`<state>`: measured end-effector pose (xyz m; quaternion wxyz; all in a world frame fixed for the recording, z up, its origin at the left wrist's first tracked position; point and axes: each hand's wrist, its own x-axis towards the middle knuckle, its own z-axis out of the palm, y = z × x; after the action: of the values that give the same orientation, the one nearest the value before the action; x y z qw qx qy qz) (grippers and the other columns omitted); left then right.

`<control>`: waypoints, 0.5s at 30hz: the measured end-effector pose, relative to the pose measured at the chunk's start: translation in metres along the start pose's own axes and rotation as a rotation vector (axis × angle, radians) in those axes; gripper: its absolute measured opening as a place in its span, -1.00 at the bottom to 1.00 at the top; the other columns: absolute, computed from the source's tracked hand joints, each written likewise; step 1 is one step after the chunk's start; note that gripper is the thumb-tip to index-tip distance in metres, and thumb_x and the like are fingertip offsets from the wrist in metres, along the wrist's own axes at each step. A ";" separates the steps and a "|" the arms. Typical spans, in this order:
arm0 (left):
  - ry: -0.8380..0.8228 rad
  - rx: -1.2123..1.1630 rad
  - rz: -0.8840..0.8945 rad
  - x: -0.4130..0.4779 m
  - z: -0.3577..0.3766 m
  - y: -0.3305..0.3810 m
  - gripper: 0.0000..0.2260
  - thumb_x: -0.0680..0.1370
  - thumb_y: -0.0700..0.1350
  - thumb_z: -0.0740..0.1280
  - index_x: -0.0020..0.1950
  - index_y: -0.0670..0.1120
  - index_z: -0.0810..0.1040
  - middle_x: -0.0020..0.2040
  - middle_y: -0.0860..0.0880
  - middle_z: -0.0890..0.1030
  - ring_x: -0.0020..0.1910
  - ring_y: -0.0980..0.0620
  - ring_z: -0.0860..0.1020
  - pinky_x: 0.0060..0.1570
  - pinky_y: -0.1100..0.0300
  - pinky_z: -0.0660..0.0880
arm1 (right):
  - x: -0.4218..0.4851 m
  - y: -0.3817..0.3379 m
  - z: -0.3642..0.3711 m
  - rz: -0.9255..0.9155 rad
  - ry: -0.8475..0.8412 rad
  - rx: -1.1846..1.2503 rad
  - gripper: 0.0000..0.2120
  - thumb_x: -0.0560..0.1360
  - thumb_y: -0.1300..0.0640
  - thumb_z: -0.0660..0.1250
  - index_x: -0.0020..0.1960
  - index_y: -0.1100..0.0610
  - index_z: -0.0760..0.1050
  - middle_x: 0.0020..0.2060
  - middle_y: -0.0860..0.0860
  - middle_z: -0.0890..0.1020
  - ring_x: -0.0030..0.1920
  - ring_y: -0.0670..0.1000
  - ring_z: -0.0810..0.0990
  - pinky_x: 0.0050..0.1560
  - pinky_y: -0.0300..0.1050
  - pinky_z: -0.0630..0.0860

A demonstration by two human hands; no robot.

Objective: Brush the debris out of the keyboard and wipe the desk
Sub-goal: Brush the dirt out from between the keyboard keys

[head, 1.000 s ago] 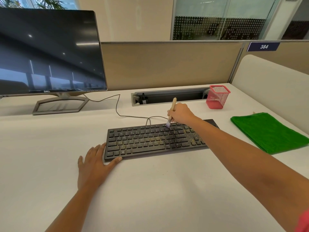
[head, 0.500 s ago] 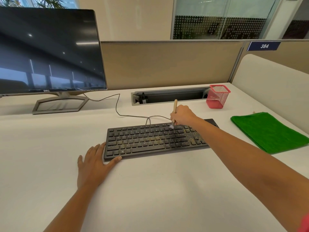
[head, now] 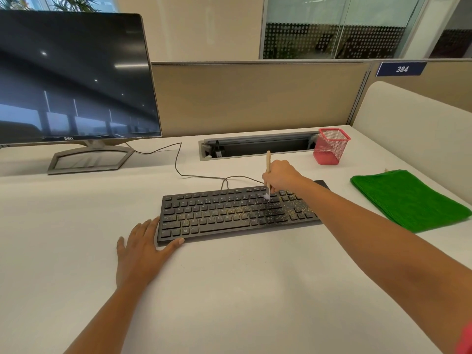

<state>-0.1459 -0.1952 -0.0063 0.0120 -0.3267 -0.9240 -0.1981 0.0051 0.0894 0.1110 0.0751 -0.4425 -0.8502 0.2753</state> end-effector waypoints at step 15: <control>0.003 0.004 0.005 0.000 0.001 -0.001 -0.06 0.23 0.55 -0.15 0.49 0.10 0.20 0.47 0.03 0.29 0.49 0.04 0.15 0.44 -0.11 0.02 | -0.006 -0.004 0.005 -0.183 -0.083 0.146 -0.73 0.58 0.11 0.22 0.11 0.27 0.55 0.01 0.20 0.63 -0.18 0.01 0.58 -0.15 -0.24 0.54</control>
<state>-0.1466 -0.1955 -0.0071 0.0144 -0.3285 -0.9237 -0.1968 0.0042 0.0804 0.1101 0.0968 -0.3448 -0.8670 0.3466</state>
